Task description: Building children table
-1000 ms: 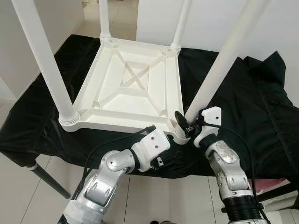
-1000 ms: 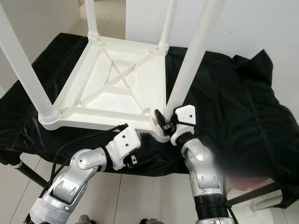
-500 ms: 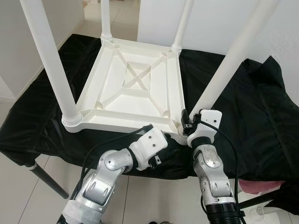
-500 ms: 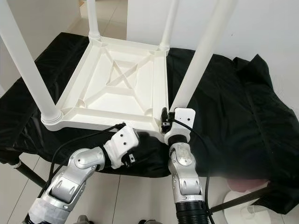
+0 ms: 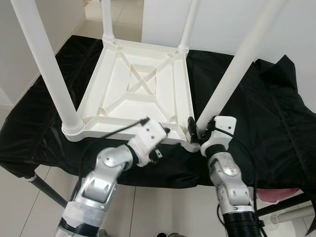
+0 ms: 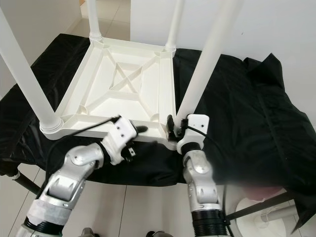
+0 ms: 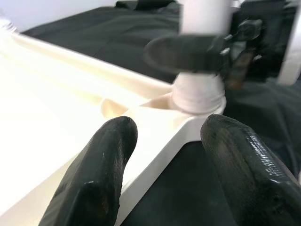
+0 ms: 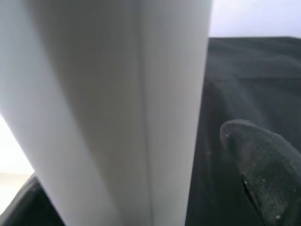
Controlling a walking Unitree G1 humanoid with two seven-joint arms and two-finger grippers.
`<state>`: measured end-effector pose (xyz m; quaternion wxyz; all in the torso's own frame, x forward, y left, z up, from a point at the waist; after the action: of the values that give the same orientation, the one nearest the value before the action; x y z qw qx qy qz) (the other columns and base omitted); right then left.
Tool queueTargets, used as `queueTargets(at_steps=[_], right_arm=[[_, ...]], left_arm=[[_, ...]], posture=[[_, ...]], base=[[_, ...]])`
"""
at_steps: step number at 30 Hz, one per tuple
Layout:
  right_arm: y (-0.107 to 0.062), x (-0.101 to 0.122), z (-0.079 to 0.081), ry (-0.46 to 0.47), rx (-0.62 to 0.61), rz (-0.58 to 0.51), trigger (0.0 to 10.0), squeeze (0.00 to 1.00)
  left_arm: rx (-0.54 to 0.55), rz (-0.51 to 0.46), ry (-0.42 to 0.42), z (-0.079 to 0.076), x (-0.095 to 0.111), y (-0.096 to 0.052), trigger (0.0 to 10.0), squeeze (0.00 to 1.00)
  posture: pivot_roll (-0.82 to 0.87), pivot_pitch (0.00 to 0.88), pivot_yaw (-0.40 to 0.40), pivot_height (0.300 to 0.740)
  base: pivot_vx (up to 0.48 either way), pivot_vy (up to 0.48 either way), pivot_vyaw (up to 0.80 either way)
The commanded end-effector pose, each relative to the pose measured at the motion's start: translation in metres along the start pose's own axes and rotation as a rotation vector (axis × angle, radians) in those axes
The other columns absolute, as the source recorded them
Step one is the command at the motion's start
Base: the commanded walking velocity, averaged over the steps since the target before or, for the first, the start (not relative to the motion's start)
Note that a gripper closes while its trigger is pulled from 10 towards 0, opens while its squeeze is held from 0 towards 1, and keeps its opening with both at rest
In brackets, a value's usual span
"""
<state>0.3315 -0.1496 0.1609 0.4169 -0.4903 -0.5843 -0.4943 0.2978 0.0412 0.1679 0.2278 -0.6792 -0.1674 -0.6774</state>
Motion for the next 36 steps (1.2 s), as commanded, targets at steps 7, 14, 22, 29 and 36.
queueTargets(at_steps=[7, 14, 22, 29, 36], right_arm=[[-0.001, -0.005, -0.012, -0.077, -0.014, -0.001, 10.0, 0.0], [-0.009, -0.001, 0.001, -0.065, -0.023, -0.013, 10.0, 0.0], [-0.012, -0.001, 0.01, -0.098, -0.044, -0.01, 10.0, 0.0], [-0.009, 0.005, 0.019, -0.138, -0.081, -0.014, 10.0, 0.0], [-0.005, 0.018, 0.03, -0.131, -0.084, -0.038, 10.0, 0.0]], left_arm=[[0.189, -0.005, -0.069, 0.02, 0.001, -0.001, 10.0, 0.0], [0.354, -0.048, -0.059, 0.038, 0.002, -0.011, 10.0, 0.0], [0.156, -0.024, -0.017, 0.002, -0.008, -0.018, 10.0, 0.0], [0.217, -0.01, -0.059, 0.009, -0.014, -0.021, 10.0, 0.0], [0.127, 0.022, -0.077, -0.013, -0.022, -0.02, 10.0, 0.0]], posture=[[0.0, 0.117, -0.055, 0.74], [0.0, 0.139, -0.057, 0.74], [0.0, 0.14, -0.071, 0.74], [0.01, 0.136, -0.078, 0.74], [0.02, 0.129, -0.082, 0.74]], base=[[0.0, 0.0, 0.0], [0.0, 0.0, 0.0], [0.0, 0.0, 0.0], [0.0, 0.0, 0.0], [0.0, 0.0, 0.0]])
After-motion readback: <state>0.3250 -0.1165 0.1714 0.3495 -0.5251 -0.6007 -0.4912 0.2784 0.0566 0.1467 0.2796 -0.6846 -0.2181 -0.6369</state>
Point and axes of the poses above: a point about 5 cm out from each wrist's last joint towards the gripper, its own y axis pointing out of the wrist towards the gripper, its own x axis along the axis of the wrist's last joint, z = x × y, the point moved 3 cm from there along y, pointing out of the wrist towards the gripper, and after that the axes turned 14 degrees about -y, right-handed, at the moved point
